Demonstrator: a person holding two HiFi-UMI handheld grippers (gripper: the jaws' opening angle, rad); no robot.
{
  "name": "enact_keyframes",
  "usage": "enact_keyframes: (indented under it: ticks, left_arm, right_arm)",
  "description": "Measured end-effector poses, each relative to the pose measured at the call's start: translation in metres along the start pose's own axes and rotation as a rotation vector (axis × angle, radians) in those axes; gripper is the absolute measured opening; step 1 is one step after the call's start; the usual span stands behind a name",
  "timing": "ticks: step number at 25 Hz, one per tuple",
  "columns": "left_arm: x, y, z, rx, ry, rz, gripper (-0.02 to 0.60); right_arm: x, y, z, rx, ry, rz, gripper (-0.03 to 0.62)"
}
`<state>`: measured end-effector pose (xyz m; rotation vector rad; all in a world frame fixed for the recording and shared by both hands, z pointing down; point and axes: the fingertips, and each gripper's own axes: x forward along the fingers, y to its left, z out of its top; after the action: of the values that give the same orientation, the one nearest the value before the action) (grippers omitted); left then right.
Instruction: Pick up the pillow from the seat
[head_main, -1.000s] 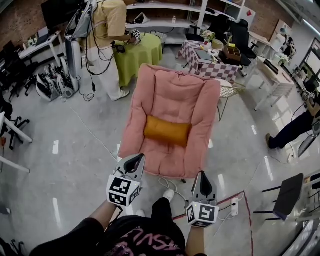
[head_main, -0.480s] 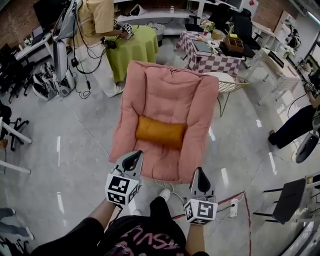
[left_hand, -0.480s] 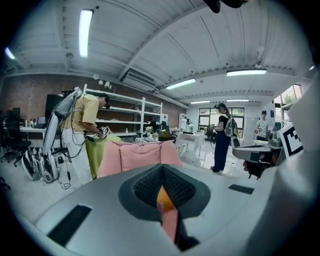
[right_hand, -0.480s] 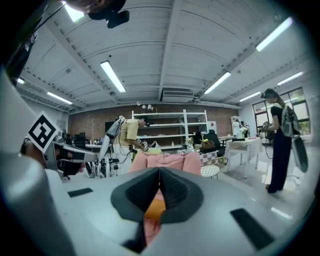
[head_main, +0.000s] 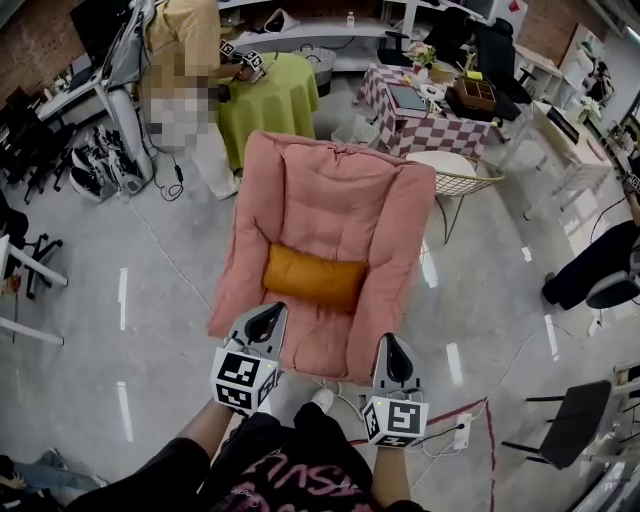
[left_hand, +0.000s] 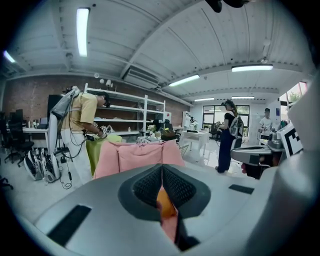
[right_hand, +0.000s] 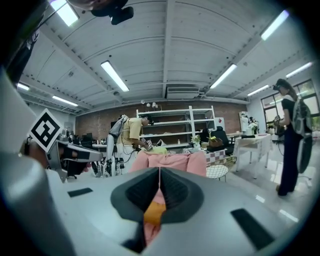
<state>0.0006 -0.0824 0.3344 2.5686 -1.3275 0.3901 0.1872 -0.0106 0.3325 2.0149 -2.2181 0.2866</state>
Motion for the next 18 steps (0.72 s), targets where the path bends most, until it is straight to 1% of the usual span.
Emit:
enact_keyframes:
  ticks: [4, 9, 14, 18]
  left_arm:
    - [0.012, 0.005, 0.004, 0.001, 0.006, 0.023, 0.009]
    - [0.017, 0.017, 0.004, -0.005, 0.022, 0.063, 0.009]
    - [0.02, 0.029, 0.003, -0.038, 0.025, 0.069, 0.009]
    - [0.022, 0.042, 0.001, -0.042, 0.043, 0.065, 0.009]
  right_arm:
    - [0.017, -0.01, 0.001, 0.008, 0.002, 0.018, 0.021]
    - [0.034, -0.006, 0.003, 0.011, 0.008, 0.052, 0.021]
    - [0.047, -0.001, 0.002, 0.017, 0.023, 0.069, 0.021]
    - [0.055, 0.008, 0.003, 0.02, 0.042, 0.064, 0.021]
